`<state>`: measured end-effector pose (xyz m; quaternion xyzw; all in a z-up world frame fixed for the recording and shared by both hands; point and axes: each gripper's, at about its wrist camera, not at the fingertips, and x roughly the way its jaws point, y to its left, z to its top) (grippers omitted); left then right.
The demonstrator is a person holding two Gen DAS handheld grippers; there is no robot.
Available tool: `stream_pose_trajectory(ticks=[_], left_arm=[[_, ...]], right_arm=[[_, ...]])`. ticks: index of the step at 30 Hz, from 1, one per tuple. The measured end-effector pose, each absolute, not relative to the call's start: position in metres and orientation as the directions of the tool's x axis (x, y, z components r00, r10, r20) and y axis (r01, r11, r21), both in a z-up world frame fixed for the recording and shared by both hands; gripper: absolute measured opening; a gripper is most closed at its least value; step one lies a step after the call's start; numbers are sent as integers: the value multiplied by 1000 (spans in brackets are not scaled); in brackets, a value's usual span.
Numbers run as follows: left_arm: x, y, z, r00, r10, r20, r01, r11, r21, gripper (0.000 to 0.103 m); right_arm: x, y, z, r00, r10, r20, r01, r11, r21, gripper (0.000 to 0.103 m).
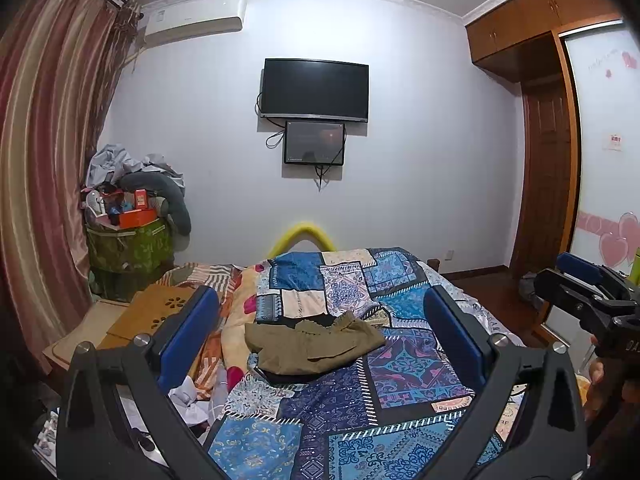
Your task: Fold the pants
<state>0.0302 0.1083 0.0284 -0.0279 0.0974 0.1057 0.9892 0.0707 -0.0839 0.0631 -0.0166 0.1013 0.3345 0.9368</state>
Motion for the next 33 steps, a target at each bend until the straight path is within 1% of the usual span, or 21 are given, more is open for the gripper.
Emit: stream_pose_trajectory(ticks=[16,19,33], left_arm=[[33,114,25,964,169,-206,-183,982,-53,103],[34,115,25,964,147,-221,-164,985,-58,103],[37,109,22,965,127,-231,-143,988,-51,103]], right_arm=[[71,-83,60,763,615,-200,-623,782,27,103],[71,-83,60,764,613,-199,-622,783,25,103],[72,-85,58,768,607,-205,-616,788,27,103]])
